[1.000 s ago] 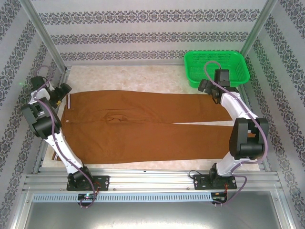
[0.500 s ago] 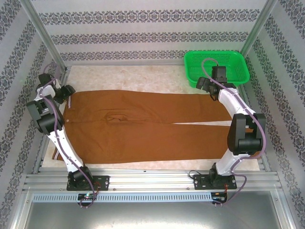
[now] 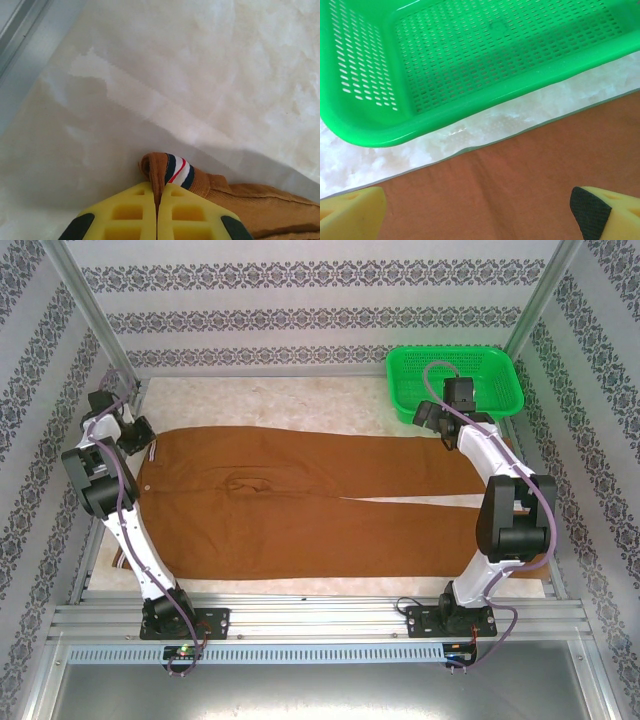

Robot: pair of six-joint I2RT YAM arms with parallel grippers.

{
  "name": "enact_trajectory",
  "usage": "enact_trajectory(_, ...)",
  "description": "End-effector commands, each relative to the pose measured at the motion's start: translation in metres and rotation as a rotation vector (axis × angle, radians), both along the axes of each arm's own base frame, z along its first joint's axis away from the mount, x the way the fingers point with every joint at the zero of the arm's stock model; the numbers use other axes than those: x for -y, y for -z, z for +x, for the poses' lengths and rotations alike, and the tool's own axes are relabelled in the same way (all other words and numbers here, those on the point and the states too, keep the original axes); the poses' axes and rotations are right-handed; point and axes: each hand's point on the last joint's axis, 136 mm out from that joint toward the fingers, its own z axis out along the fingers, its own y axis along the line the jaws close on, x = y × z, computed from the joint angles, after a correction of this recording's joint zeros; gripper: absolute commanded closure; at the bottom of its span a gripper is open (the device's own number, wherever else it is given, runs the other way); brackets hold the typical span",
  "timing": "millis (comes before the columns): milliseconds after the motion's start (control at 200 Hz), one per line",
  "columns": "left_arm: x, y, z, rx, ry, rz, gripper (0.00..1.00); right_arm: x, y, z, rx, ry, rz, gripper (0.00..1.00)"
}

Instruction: Roll up the long pants

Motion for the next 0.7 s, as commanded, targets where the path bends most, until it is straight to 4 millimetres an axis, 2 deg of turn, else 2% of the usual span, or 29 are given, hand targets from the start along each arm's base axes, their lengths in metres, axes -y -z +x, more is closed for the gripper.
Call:
enact_trajectory(0,0.003,0.007,-0.025,-0.084,-0.035,0.067,1.00,0.023,0.004,-0.009,-0.030,0.107,-0.014,0.02)
enact_trajectory(180,-0.001,0.003,-0.041,-0.128,-0.058,0.106,1.00,0.066,0.020,-0.025,-0.087,0.280,0.090,0.02)
enact_trajectory(275,0.001,0.003,-0.041,-0.120,-0.053,0.101,1.00,0.078,0.034,-0.025,-0.148,0.305,0.140,0.02)
enact_trajectory(410,-0.002,0.004,-0.045,-0.142,-0.053,0.122,1.00,0.101,0.047,-0.025,-0.276,0.339,0.110,0.02)
enact_trajectory(600,-0.002,0.002,-0.041,-0.131,-0.044,0.114,1.00,0.127,0.053,-0.023,-0.291,0.393,0.149,0.02)
enact_trajectory(694,-0.006,0.003,-0.044,-0.147,-0.048,0.125,1.00,0.147,0.059,-0.033,-0.327,0.441,0.149,0.02)
